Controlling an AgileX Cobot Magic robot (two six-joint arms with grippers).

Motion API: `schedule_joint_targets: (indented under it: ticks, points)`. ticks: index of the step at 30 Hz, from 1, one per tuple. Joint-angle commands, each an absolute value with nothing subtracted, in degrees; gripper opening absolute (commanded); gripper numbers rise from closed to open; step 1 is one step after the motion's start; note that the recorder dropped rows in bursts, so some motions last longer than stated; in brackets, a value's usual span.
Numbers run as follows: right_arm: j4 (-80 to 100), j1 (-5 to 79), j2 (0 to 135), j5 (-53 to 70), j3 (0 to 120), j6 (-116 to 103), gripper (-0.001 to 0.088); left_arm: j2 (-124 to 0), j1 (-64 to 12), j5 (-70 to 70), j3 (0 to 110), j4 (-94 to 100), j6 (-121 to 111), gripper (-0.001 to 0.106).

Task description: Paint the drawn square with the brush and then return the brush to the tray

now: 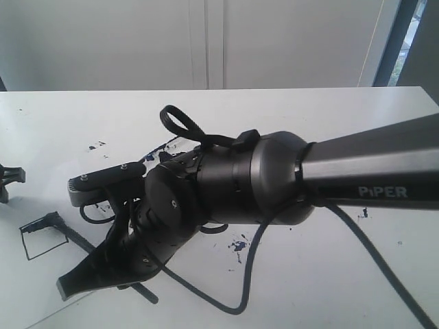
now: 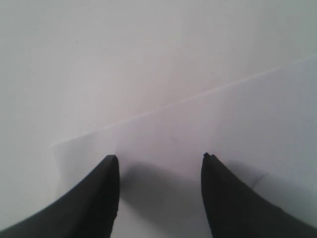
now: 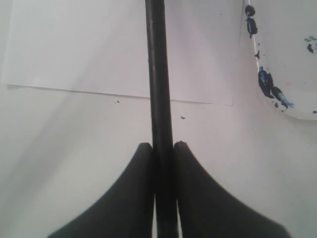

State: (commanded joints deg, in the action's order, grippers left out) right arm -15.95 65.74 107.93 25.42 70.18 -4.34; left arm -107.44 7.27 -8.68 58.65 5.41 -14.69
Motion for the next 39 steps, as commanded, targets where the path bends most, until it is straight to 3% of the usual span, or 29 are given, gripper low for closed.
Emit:
schedule_joint_targets:
  ticks: [25, 39]
  points:
    - [-15.6, 65.7, 99.0, 24.9, 70.2, -5.5, 0.0000, -107.4, 7.3, -8.7, 58.7, 5.4, -14.7, 0.055]
    - [-15.6, 70.4, 103.6, 25.2, 69.8, -4.3, 0.0000, -107.4, 7.3, -9.1, 58.7, 5.4, -14.7, 0.055]
